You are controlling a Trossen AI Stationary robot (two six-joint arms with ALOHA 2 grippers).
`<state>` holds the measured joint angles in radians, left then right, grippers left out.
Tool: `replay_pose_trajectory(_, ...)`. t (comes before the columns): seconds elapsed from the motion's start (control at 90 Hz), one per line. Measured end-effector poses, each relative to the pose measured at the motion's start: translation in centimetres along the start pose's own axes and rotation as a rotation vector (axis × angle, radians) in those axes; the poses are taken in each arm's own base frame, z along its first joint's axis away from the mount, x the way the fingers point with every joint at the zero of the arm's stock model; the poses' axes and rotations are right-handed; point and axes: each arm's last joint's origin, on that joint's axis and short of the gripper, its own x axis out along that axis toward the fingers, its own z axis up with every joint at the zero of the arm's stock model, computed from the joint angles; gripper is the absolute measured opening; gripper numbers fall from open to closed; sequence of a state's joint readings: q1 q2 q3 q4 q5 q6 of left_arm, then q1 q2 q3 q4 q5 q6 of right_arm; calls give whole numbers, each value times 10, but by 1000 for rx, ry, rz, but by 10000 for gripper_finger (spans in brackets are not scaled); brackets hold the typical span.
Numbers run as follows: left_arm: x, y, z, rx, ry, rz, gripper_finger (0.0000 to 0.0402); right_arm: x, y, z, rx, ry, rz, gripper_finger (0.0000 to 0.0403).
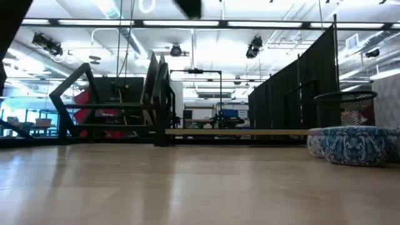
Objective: Stock shelves
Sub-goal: Remove the brown book from the bookshelf
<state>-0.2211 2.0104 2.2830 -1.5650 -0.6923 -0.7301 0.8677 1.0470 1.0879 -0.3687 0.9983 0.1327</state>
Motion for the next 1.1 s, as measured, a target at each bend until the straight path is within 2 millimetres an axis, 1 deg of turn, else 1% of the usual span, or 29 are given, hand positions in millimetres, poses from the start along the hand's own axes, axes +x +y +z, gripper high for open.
replay_pose_trajectory(0.111, -6, 27, 1, -34, -39, 20, 72, 0, 0, 0, 7, -1, -2, 363)
replay_pose_trajectory(0.178, -10, 54, -1, -70, -24, 83, 69, 0, 0, 1, 13, -4, -1, 363)
replay_pose_trajectory(0.244, -15, 81, -2, -146, -49, 93, 72, 0, 0, 2, 23, -10, 0, 363)
replay_pose_trajectory(0.322, -19, 112, -6, -220, -61, 112, 85, 0, 0, 2, 27, -13, 6, 363)
replay_pose_trajectory(0.422, -19, 152, -17, -328, -77, 181, 116, 2, -1, 4, 39, -21, -2, 363)
replay_pose_trajectory(0.511, -13, 179, -24, -439, -101, 258, 149, 3, -2, 4, 48, -23, -9, 363)
replay_pose_trajectory(0.611, 0, 197, -27, -537, -127, 273, 185, 4, -3, 5, 52, -27, -16, 363)
replay_pose_trajectory(0.689, 13, 205, -24, -583, -138, 252, 206, 5, -4, 6, 56, -30, -20, 363)
replay_pose_trajectory(0.767, 27, 211, -20, -608, -143, 236, 217, 6, -5, 6, 59, -32, -27, 363)
replay_pose_trajectory(0.911, 49, 221, -17, -657, -165, 256, 216, 8, -6, 6, 60, -30, -36, 363)
replay_pose_trajectory(1.1, 68, 237, -19, -702, -159, 314, 195, 8, -6, 6, 60, -30, -37, 363)
